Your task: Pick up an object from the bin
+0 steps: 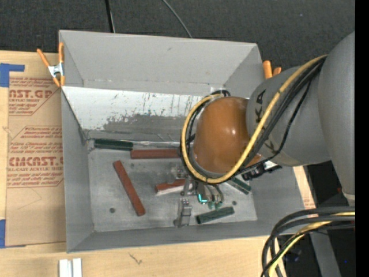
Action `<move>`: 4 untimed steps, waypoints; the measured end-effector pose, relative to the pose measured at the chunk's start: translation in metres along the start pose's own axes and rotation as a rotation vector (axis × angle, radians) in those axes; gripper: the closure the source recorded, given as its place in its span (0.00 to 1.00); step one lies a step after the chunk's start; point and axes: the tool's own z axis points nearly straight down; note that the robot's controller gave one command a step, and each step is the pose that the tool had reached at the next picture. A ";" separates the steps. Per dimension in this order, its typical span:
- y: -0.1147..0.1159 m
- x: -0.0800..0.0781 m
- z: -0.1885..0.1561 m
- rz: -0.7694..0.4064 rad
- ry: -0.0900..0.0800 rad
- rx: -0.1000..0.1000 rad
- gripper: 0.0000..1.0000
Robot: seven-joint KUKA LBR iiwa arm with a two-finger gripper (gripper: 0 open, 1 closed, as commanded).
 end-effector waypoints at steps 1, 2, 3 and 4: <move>0.000 -0.002 -0.003 0.001 -0.007 -0.001 0.00; -0.017 -0.038 0.040 -0.012 -0.017 -0.002 0.00; -0.027 -0.062 0.066 -0.130 -0.008 0.000 1.00; -0.027 -0.062 0.066 -0.130 -0.008 -0.001 1.00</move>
Offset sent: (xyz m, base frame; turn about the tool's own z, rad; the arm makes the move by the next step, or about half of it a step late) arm 0.0504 -0.0268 -0.0661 -0.0137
